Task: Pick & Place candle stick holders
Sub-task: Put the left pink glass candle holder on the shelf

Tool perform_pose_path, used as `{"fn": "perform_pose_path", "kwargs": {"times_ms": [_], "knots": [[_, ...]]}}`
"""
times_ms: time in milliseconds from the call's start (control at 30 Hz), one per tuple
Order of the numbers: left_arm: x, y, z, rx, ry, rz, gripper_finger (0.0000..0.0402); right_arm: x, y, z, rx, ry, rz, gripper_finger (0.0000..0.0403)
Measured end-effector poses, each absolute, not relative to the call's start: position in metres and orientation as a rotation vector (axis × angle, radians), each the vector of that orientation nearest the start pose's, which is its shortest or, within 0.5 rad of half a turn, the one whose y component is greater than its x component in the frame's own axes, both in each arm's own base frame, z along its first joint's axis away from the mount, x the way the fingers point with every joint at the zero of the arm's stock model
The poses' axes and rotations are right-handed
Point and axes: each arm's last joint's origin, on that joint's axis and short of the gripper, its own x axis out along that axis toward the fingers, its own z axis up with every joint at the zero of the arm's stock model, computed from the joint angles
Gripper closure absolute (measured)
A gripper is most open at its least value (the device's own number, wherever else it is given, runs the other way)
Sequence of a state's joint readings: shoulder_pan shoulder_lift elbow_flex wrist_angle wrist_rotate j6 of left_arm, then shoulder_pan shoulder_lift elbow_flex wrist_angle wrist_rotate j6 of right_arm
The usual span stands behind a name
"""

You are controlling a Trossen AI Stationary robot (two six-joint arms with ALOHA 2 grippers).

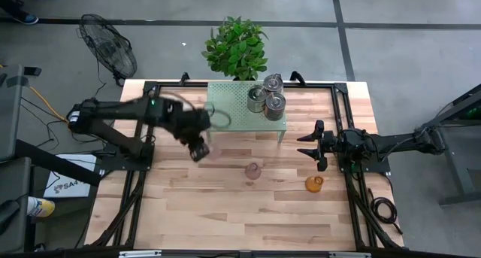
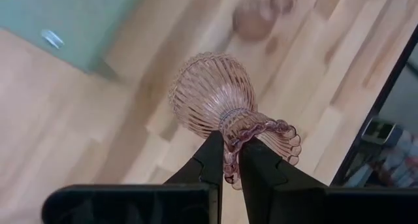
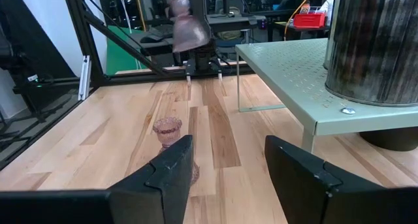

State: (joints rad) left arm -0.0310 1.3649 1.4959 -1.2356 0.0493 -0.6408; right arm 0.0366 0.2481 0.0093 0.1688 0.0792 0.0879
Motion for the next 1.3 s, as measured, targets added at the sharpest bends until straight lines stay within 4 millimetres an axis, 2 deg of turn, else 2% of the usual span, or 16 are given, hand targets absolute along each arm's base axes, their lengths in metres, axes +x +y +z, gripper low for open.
{"fn": "perform_pose_path", "kwargs": {"times_ms": [200,333,667,800,1067,1300], "knots": [[0.242,0.029,0.387,-0.643,1.004,0.311,0.0379,0.113,0.002,0.162,0.083,0.069,-0.046,0.0217],[0.243,0.054,0.393,-0.692,0.989,0.356,0.0380,0.113,0.002,0.162,0.083,0.069,-0.045,0.0217],[0.265,0.126,0.402,-0.786,1.076,0.497,0.0380,0.113,0.002,0.162,0.083,0.068,-0.045,0.0217],[0.278,0.149,0.404,-0.801,1.094,0.540,0.0380,0.113,0.002,0.162,0.084,0.069,-0.046,0.0217],[0.301,0.167,0.394,-0.775,1.112,0.604,0.0378,0.113,0.002,0.162,0.084,0.069,-0.046,0.0217],[0.303,0.167,0.388,-0.718,1.176,0.563,0.0377,0.113,0.002,0.162,0.084,0.068,-0.045,0.0217]]}}
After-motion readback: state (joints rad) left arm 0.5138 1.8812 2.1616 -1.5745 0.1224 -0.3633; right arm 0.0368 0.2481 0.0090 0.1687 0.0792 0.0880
